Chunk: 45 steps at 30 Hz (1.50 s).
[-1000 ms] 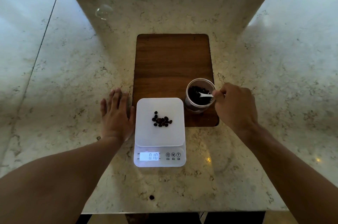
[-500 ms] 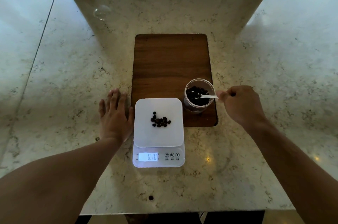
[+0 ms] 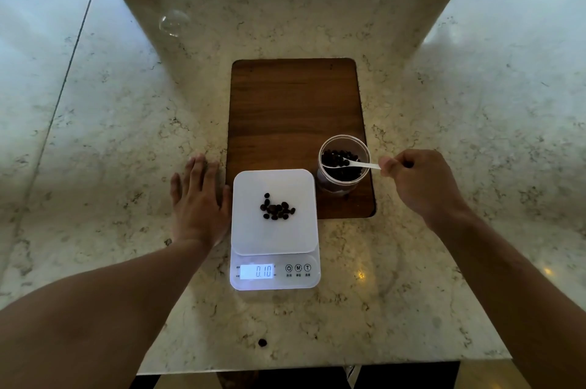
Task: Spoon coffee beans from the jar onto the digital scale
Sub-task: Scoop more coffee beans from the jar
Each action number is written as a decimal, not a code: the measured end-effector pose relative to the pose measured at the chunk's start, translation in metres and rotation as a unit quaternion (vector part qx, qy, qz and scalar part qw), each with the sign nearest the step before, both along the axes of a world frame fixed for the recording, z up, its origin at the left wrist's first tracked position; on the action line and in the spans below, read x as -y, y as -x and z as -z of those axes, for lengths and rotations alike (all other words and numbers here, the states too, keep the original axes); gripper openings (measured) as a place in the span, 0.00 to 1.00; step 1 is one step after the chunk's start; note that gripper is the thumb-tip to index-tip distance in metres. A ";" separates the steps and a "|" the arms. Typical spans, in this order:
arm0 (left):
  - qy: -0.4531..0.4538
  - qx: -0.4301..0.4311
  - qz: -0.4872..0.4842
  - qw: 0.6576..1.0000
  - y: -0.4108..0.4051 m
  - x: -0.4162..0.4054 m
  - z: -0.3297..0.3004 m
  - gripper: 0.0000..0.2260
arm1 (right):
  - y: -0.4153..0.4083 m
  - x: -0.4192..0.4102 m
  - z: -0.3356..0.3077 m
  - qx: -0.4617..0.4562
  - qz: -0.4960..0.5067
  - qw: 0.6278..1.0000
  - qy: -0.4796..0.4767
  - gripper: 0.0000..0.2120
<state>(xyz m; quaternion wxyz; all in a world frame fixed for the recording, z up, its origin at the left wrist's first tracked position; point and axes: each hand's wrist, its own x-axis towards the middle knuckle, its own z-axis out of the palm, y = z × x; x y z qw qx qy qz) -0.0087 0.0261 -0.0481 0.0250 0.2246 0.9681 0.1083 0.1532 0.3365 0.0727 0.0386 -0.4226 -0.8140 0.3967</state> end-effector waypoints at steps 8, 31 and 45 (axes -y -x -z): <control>0.009 0.009 -0.002 1.000 -0.001 -0.001 -0.001 0.29 | 0.000 -0.002 0.003 -0.010 0.003 1.000 0.017 0.16; 0.005 0.007 -0.002 1.000 -0.001 -0.001 -0.001 0.28 | -0.013 -0.006 0.005 -0.046 0.022 0.997 0.065 0.14; 0.004 0.000 -0.002 1.000 0.001 0.000 0.004 0.28 | -0.014 0.001 -0.001 -0.057 0.008 0.997 0.056 0.14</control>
